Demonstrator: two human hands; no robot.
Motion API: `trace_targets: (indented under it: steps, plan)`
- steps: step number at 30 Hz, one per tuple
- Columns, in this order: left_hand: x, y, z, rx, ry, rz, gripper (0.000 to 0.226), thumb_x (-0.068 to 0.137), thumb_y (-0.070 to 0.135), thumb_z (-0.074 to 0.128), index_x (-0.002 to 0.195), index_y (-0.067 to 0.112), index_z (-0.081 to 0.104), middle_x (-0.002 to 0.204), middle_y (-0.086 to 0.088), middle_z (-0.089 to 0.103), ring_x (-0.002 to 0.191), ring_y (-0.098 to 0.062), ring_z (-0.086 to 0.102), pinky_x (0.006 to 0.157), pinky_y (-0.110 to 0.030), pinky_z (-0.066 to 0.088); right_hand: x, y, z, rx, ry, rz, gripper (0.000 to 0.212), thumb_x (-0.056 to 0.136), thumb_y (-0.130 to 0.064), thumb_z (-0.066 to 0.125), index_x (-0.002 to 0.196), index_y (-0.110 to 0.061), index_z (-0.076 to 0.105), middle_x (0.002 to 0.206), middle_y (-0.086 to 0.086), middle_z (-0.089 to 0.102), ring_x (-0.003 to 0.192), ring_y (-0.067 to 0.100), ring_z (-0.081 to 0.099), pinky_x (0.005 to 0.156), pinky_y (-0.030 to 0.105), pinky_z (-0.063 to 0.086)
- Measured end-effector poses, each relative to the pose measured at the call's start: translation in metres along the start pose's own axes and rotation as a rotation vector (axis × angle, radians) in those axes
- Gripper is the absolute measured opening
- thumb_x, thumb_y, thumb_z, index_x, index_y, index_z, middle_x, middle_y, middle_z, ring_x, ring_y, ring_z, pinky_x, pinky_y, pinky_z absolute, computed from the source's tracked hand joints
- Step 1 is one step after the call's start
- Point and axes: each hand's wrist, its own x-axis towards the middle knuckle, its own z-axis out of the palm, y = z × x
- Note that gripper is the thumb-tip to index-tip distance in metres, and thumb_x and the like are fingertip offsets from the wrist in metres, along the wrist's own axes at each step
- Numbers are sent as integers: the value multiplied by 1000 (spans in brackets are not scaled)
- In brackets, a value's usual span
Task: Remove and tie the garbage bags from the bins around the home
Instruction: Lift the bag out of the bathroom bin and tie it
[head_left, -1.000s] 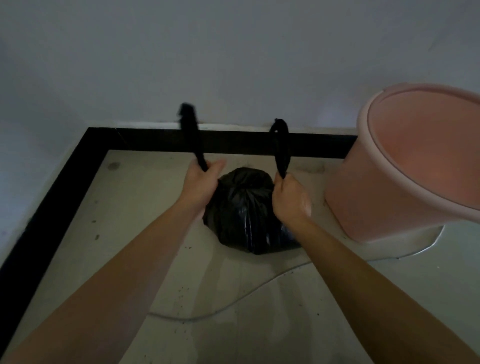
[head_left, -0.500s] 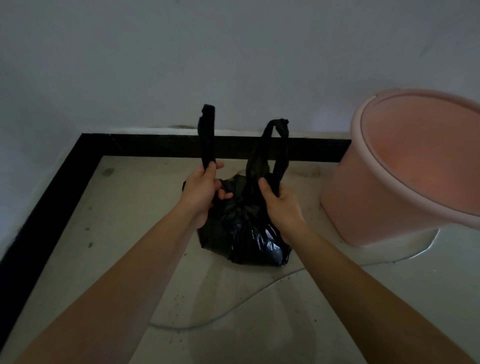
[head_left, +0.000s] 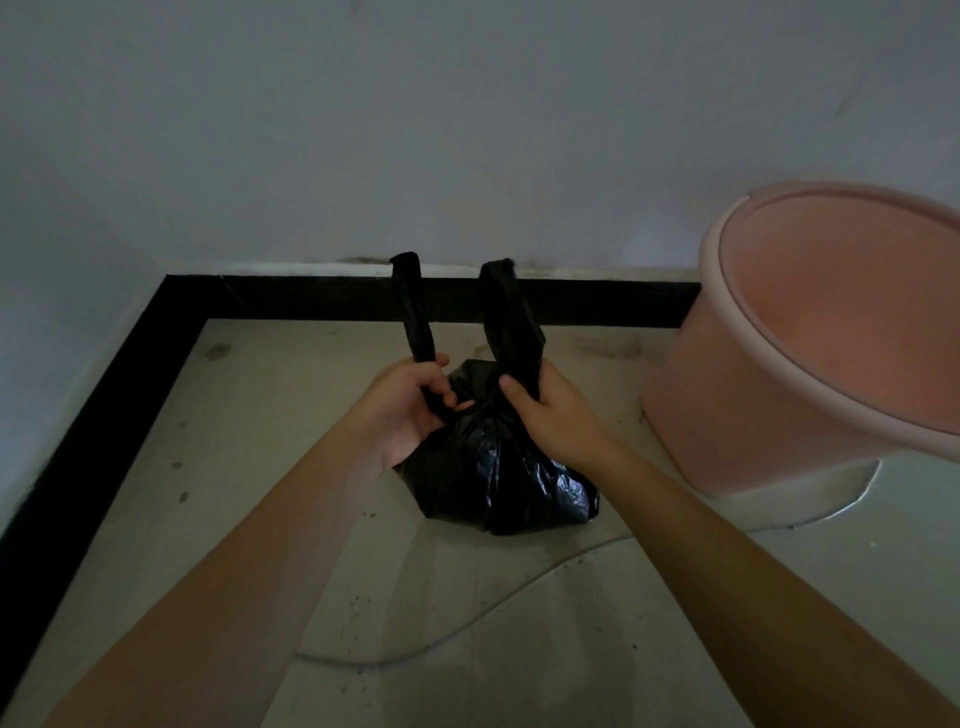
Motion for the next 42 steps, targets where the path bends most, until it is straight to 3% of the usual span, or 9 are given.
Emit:
trace_targets:
  steps: [8, 12, 15, 20, 25, 31, 34, 40, 42]
  plan:
    - [-4, -4, 3, 150, -19, 60, 25, 91, 32, 70, 103, 11, 67, 57, 2, 48, 53, -10, 45, 63, -30, 58, 3, 3, -6, -738, -183, -329, 23, 102, -25, 44, 108, -6, 55, 101, 17, 61, 91, 36, 59, 76, 42, 47]
    - [1, -6, 0, -36, 74, 110, 31, 104, 40, 48, 104, 12, 61, 48, 3, 32, 43, -10, 36, 53, -28, 54, -6, 3, -3, -306, -103, -169, 33, 96, -32, 59, 126, -20, 56, 108, 2, 65, 98, 18, 62, 81, 27, 48]
    - [2, -8, -4, -95, 87, 90, 39, 106, 45, 38, 107, 11, 58, 47, 4, 31, 42, -10, 35, 54, -29, 55, -12, 5, -4, -139, -16, 59, 24, 87, -47, 69, 99, -26, 68, 84, -9, 68, 76, 5, 63, 63, 17, 43]
    - [5, -2, -6, -57, 2, 2, 15, 91, 25, 70, 93, 14, 60, 62, 0, 31, 49, -12, 38, 50, -25, 48, -13, 5, -8, 69, 86, 37, 25, 91, -42, 66, 84, -20, 75, 76, 7, 71, 65, 16, 66, 60, 31, 51]
    - [-10, -4, -14, 338, -309, -60, 44, 84, 10, 75, 125, -1, 65, 118, -17, 71, 106, -31, 69, 96, -38, 54, -10, 1, -13, -26, -28, -94, 16, 94, -27, 67, 99, -18, 78, 60, -22, 65, 60, -12, 58, 56, 7, 40]
    - [-10, -5, -10, 246, -152, -47, 26, 93, 34, 64, 82, 11, 57, 59, 1, 41, 48, -10, 41, 54, -22, 45, -1, 0, -22, -184, -221, -103, 30, 88, -39, 72, 72, -14, 74, 53, -7, 56, 45, 3, 48, 49, 22, 37]
    - [-11, -7, -10, 153, -205, -57, 31, 93, 40, 61, 102, 11, 71, 61, 4, 34, 53, -9, 34, 59, -23, 38, 3, -4, -32, -169, -320, -5, 39, 84, -43, 75, 61, -13, 65, 50, -5, 50, 44, 7, 42, 48, 24, 33]
    - [-20, 0, 3, 155, -340, -74, 40, 101, 50, 43, 95, 23, 72, 65, 3, 32, 56, -11, 31, 59, -26, 33, -4, -25, -52, -55, -382, 48, 39, 75, -55, 73, 98, -23, 72, 86, -4, 69, 72, 6, 64, 66, 19, 48]
    - [-23, 3, 5, 196, -356, -109, 40, 101, 53, 40, 84, 23, 61, 65, 3, 31, 57, -12, 32, 59, -28, 31, -3, -38, -58, 59, -278, 60, 69, 72, -67, 57, 128, -27, 58, 112, -6, 64, 96, 4, 61, 78, 20, 48]
